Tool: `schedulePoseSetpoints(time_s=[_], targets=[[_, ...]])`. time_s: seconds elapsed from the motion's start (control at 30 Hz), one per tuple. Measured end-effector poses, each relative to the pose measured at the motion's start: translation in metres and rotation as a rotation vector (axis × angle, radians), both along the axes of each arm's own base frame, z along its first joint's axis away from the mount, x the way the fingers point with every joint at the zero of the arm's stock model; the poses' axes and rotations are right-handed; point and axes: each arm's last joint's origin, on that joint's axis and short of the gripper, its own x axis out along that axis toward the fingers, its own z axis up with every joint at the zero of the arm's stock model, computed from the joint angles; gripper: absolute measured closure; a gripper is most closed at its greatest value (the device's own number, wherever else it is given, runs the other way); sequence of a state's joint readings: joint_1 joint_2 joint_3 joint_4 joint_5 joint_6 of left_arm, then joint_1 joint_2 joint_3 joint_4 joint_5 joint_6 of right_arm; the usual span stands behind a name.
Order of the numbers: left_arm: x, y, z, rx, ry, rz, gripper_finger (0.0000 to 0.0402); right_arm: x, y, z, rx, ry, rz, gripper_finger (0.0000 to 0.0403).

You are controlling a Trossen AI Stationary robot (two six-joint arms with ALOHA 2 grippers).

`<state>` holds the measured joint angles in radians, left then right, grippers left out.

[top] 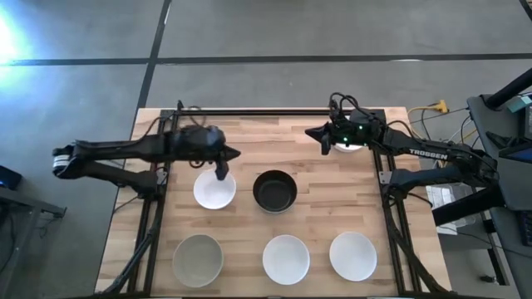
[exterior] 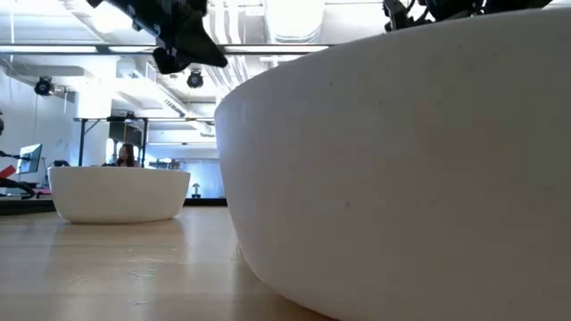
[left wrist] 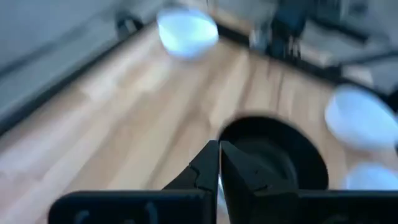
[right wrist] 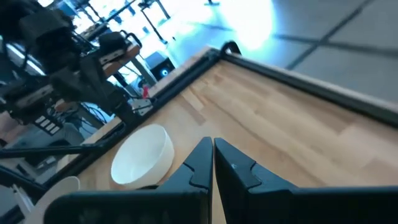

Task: Nest bowls inside each other
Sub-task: Stack the white bowl on top of the black bowl

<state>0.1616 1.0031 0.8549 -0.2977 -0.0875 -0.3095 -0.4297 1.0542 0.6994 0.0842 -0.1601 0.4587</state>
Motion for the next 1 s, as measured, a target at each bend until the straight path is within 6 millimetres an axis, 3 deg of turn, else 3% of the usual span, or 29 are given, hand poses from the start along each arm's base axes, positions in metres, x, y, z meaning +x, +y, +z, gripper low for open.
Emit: schedulePoseSetpoints(time_s=[0.2, 0.43, 0.63, 0.73, 0.9, 1.0], targets=[[-0.020, 0.001, -0.003, 0.079, -0.193, 0.134, 0.0401, 0.000, 0.000, 0.002, -0.057, 0.008, 0.014, 0.0394], [-0.034, 0.001, -0.005, 0.016, -0.264, 0.226, 0.0401, -0.006, -0.007, -0.006, 0.040, -0.010, -0.055, 0.0394], [-0.049, 0.001, -0.018, 0.029, -0.271, 0.294, 0.0401, -0.026, 0.002, -0.015, 0.064, -0.312, -0.086, 0.0394], [-0.055, 0.003, -0.023, -0.003, -0.331, 0.343, 0.0401, -0.042, 0.007, -0.028, 0.099, -0.396, -0.195, 0.0394], [-0.061, 0.012, -0.028, -0.025, -0.444, 0.371, 0.0401, -0.055, 0.011, -0.050, 0.201, -0.214, -0.297, 0.0390], [-0.059, 0.019, -0.030, -0.049, -0.469, 0.289, 0.0401, -0.058, 0.011, -0.045, 0.223, -0.030, -0.356, 0.0375]])
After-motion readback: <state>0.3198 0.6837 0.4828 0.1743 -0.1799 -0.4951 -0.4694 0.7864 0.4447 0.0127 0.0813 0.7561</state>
